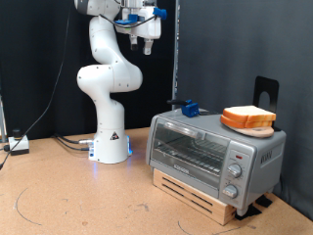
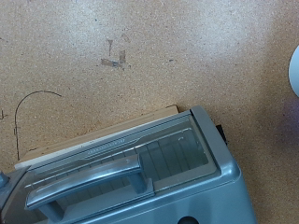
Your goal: Make a piece of toast with the oven
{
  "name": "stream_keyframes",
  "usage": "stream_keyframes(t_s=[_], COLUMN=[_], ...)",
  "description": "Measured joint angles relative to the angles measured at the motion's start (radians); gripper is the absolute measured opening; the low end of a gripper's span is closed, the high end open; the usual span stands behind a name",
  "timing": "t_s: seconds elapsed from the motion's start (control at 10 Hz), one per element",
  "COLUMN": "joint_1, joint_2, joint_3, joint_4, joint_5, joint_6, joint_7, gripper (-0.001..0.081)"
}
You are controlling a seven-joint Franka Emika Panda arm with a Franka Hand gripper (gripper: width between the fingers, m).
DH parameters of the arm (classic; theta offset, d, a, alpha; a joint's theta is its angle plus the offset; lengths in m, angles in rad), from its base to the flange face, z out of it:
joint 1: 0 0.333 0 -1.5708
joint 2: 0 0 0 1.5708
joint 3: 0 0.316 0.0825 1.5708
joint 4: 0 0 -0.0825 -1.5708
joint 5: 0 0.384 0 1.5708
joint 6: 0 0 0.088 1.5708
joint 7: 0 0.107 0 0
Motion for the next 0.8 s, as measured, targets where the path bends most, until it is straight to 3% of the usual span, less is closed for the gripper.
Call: stream_keyframes(t_s=[0.1, 0.3, 0.6, 0.7, 0.8], joint_1=[0.005, 0.052, 0.109, 0.102, 0.121], joint_2=[-0.004, -0.024, -0.022, -0.022, -0.026], joint_3=[0.003, -0.002, -0.067, -0.062, -0.067], joint_4=[-0.008, -0.038, -0.087, -0.087, -0.087], joint_5=[0.0, 0.0, -0.009, -0.008, 0.012], joint_6=[0.053, 0.13, 0.226, 0.224, 0.23], joint_7=[-0.053, -0.249, -0.595, -0.551, -0.64], gripper=[0.0807, 0.0807, 0.0807, 0.0807, 0.0807])
